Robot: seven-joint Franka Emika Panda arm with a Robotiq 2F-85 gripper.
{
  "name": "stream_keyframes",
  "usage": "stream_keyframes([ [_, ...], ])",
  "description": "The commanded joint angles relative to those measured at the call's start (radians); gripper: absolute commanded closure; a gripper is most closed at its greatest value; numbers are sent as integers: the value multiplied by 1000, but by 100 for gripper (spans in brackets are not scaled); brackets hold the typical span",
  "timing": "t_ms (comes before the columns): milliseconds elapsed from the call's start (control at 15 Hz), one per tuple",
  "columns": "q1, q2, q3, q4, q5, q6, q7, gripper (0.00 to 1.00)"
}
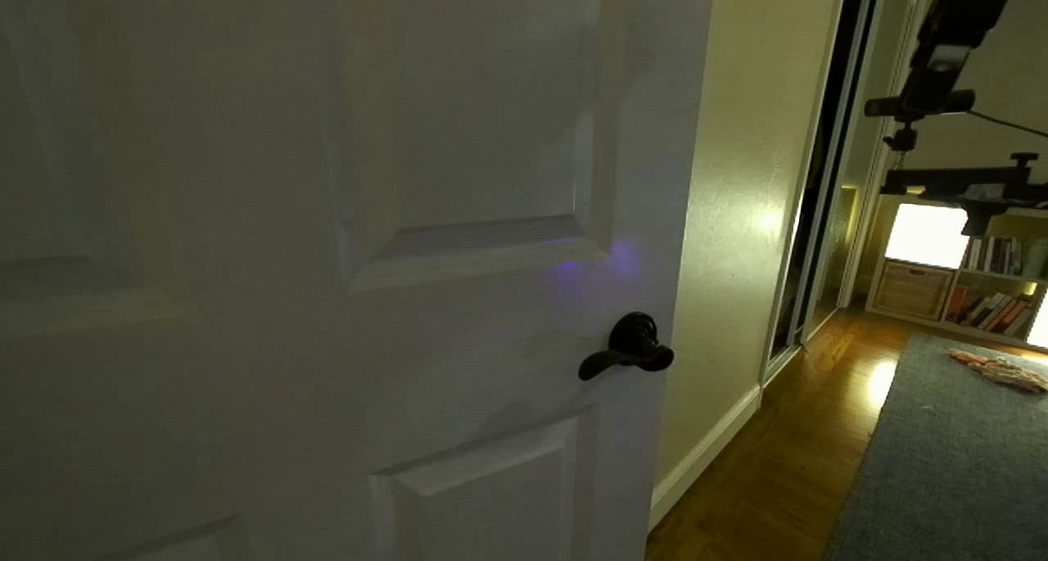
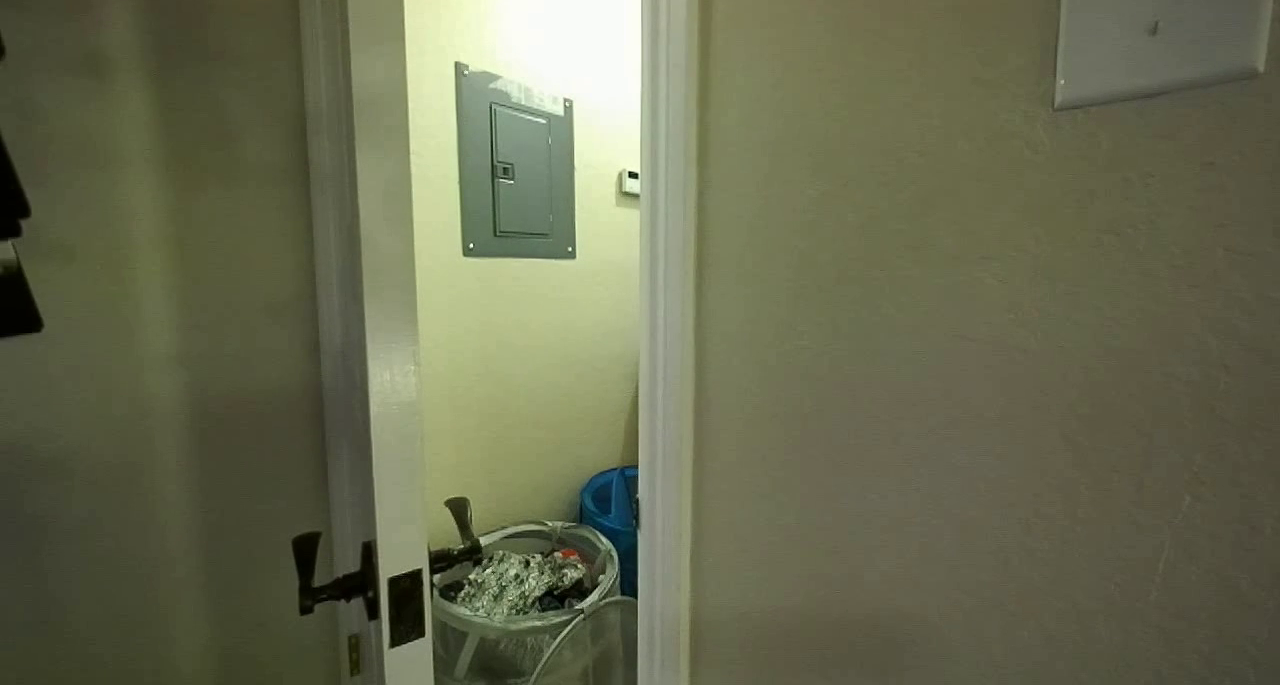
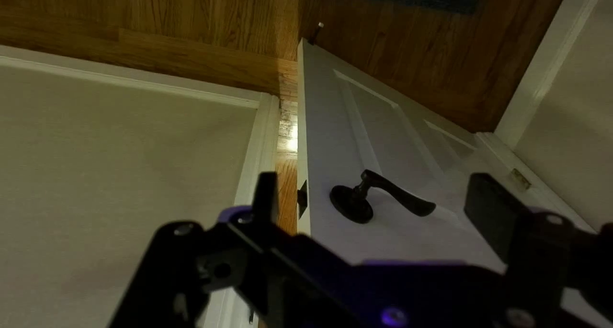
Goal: Close the door
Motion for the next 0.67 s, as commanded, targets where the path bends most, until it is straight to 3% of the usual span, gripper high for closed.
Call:
stream_keyframes([
  [0, 18, 57, 30, -4, 48, 112, 41, 0],
  [200, 27, 118, 57, 10, 78, 215, 63, 0],
  [333, 27, 165, 69, 30, 85, 272, 73, 28],
  [600, 26, 225, 82, 67, 74, 367, 84, 55],
])
